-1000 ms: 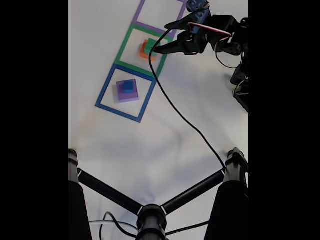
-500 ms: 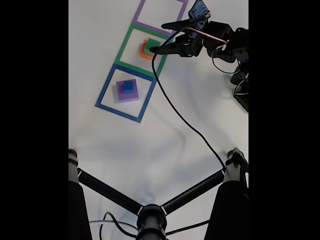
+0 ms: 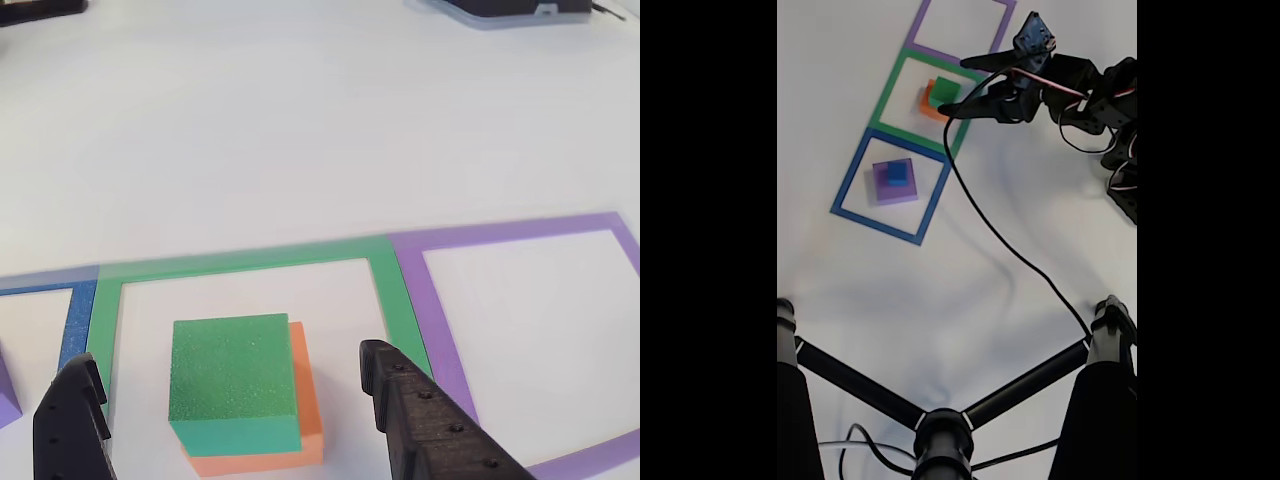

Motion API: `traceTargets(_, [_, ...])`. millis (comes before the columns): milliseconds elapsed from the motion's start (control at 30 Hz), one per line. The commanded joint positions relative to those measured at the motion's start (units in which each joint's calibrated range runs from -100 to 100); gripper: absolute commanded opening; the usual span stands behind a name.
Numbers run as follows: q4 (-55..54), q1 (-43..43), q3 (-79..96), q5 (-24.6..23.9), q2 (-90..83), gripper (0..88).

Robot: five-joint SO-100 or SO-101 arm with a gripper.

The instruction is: Tower of hanoi

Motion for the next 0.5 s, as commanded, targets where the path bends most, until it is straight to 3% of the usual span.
traceTargets(0, [-5.6, -1.3, -2.5, 1.0, 4.3, 29.2])
traceTargets(467, [-7.9, -2.3, -10.4, 1.0, 15.0, 24.8])
